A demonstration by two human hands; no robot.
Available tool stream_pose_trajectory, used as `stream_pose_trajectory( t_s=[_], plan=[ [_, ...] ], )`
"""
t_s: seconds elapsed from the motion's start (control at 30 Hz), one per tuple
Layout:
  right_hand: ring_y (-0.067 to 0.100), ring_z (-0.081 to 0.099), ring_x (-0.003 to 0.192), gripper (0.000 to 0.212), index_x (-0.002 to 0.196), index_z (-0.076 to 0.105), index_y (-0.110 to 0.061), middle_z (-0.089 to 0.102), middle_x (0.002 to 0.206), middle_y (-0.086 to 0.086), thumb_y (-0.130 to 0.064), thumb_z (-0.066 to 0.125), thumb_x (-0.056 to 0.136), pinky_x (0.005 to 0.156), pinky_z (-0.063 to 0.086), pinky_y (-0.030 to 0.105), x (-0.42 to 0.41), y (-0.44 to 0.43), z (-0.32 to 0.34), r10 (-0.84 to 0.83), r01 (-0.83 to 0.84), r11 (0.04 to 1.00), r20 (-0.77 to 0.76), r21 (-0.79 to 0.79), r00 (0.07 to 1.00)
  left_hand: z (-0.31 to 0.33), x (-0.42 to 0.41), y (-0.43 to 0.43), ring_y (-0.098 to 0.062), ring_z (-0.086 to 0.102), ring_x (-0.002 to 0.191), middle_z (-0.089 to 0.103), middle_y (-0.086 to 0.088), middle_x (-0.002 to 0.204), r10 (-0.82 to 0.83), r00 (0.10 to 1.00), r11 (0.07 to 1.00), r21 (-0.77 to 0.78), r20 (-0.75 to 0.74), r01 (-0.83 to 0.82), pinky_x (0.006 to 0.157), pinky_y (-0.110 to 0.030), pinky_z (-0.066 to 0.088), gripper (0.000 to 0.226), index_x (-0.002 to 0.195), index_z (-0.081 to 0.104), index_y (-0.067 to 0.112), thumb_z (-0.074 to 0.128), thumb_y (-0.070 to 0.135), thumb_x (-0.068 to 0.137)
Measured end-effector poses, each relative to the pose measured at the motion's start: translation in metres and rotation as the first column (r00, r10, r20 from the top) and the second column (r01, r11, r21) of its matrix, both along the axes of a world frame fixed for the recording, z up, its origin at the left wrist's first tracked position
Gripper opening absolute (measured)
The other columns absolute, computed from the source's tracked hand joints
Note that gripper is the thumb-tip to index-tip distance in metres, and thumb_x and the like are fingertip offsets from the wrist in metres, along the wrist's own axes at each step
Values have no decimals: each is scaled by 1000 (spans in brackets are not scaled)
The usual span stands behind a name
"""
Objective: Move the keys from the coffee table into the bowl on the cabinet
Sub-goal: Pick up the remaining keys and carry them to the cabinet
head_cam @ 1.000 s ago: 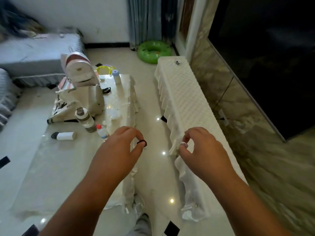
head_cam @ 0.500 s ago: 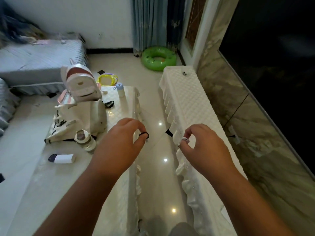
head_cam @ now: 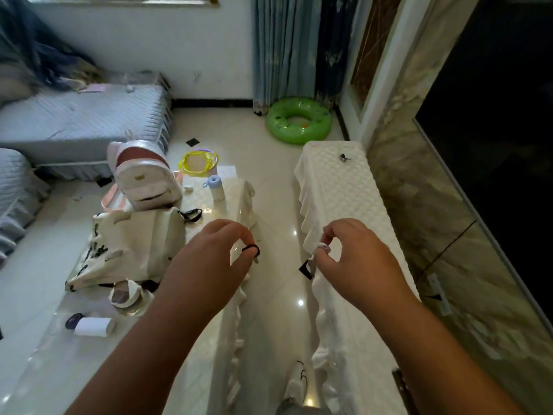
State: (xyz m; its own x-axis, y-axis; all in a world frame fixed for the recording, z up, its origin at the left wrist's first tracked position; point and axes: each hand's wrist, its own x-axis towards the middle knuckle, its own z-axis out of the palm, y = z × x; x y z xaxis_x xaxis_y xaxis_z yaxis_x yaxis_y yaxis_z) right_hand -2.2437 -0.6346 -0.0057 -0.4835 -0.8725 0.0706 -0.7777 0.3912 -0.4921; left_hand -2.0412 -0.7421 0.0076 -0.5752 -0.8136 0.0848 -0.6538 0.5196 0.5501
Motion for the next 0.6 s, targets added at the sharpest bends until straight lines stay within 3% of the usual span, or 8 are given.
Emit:
stream_pose_trajectory(
  t_s=[0.3, 0.6],
  plan=[
    [9, 56, 91, 9, 91, 60, -27, 60, 102, -10, -35, 62, 88, 81, 51, 35, -85, -90, 23, 28, -28, 1000, 42, 1, 999, -1, -64, -64, -6, 59, 95, 59, 17, 106, 86, 994, 996, -31, -70, -88, 78, -32, 48, 7, 89, 62, 36, 68, 36, 85],
    [11, 56, 93, 4, 91, 58, -28, 56, 104, -11, -31, 59, 90, 82, 50, 40, -136, -140, 14, 5, -3, 999, 46, -34, 999, -5, -122, -130, -7, 59, 92, 60, 18, 102, 41, 996, 998, -37, -83, -44, 77, -34, 50, 8, 87, 63, 35, 70, 34, 84]
  ],
)
